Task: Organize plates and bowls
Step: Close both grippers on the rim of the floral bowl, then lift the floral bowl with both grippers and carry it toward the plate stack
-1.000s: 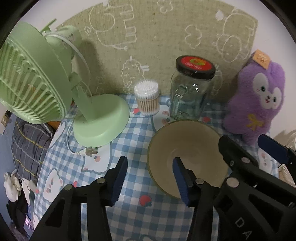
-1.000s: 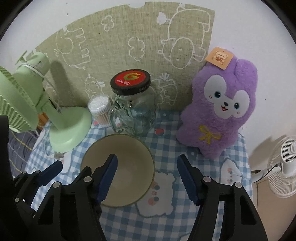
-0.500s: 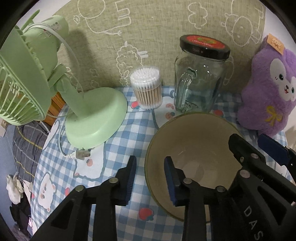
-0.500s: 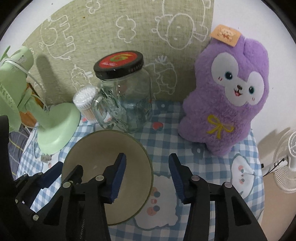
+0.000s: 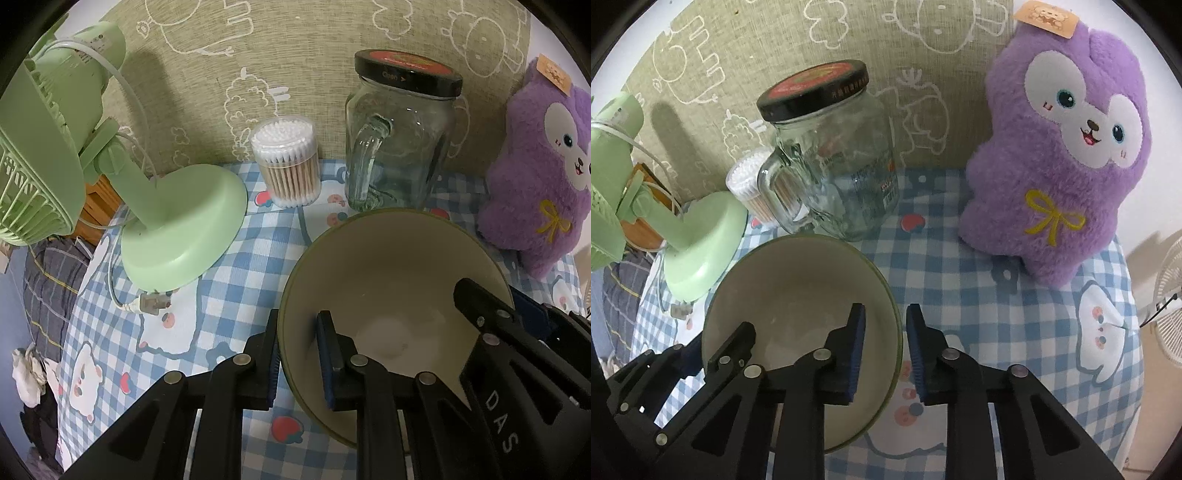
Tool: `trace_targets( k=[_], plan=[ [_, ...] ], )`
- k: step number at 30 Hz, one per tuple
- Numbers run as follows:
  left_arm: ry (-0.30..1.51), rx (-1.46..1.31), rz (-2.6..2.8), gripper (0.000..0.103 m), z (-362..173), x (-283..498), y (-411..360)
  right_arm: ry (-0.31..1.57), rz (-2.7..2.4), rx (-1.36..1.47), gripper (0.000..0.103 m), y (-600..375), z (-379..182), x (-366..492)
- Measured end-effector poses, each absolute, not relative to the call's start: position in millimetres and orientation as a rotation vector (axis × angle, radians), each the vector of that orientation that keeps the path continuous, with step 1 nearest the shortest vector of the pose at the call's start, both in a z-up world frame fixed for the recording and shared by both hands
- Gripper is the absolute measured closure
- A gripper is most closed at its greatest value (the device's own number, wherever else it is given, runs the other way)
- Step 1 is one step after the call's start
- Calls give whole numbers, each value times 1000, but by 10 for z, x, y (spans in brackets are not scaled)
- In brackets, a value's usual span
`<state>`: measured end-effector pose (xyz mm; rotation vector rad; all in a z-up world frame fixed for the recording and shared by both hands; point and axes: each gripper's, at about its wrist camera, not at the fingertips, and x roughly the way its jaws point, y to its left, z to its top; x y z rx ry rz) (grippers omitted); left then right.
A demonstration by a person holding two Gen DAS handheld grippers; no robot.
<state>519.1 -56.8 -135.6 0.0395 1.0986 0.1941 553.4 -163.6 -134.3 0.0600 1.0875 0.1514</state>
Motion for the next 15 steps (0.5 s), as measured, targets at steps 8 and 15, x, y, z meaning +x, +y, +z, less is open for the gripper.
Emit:
trace_targets(
  k=[8, 15],
  plan=[
    [1097, 48, 192, 87, -1351, 5195, -582, 1096, 150, 52, 87, -1630, -1334, 5531],
    [1110, 27, 172, 88, -1325, 5148, -589, 1095, 128, 27, 87, -1654, -1293, 5467]
  ],
)
